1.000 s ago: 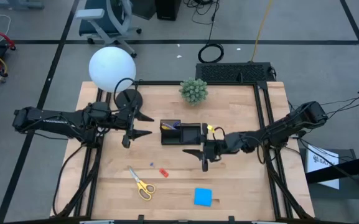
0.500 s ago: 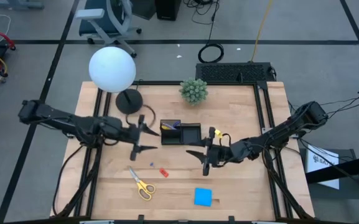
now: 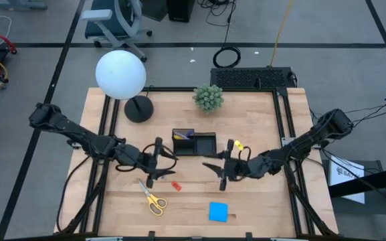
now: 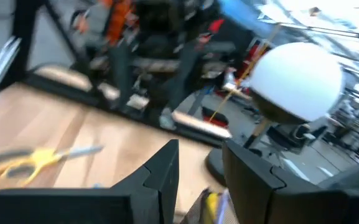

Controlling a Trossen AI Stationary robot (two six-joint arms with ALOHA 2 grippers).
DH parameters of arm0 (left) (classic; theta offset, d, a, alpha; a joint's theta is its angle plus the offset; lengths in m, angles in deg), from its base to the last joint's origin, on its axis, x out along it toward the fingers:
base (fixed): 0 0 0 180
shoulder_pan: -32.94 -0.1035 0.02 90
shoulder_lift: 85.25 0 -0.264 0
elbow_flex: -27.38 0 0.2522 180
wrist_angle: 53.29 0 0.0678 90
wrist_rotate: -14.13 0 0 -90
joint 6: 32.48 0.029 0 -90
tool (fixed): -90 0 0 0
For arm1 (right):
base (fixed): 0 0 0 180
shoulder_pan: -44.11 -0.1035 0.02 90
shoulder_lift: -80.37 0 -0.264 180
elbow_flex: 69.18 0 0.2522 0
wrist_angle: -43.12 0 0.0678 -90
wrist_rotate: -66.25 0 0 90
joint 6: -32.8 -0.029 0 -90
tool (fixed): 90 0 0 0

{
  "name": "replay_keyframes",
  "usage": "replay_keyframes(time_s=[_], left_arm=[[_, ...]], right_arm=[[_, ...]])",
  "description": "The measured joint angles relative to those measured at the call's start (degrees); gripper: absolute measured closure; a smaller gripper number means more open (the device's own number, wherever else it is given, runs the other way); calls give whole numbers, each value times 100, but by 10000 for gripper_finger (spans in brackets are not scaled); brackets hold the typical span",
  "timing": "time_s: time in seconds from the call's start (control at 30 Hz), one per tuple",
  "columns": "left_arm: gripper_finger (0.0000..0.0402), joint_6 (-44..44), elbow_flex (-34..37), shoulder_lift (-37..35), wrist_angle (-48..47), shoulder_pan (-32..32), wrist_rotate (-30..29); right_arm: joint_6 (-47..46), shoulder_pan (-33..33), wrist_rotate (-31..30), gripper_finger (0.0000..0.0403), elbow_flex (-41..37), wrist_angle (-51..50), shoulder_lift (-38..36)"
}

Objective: Pick and place office supplies into organizer
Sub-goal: Put the sticky notes into the desk organizer

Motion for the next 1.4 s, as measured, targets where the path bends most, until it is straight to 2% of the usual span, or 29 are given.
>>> replay_keyframes(time_s=[0.2,0.4,0.57,0.73,1.03,1.17,1.4], left_arm=[[158,-83,-19,68,0,194,-9],[158,-142,-19,568,225,234,118],[158,-222,-12,1063,976,249,349],[158,-231,-14,1422,1526,337,590],[158,-724,-19,2037,1674,380,585],[158,-921,-236,2458,1726,394,586],[158,-865,-1100,3356,1656,571,768]], right_arm=[[-331,-412,-2,289,0,-803,2],[-737,-844,-6,289,0,-1549,10],[-918,-1201,-317,289,0,-1883,44],[-1217,-1434,-330,289,1,-2045,230],[-1757,-1760,-337,289,2,-2401,726],[-1942,-1866,-336,289,2,-2473,936],[-2102,-2124,-309,289,89,-2675,1257]])
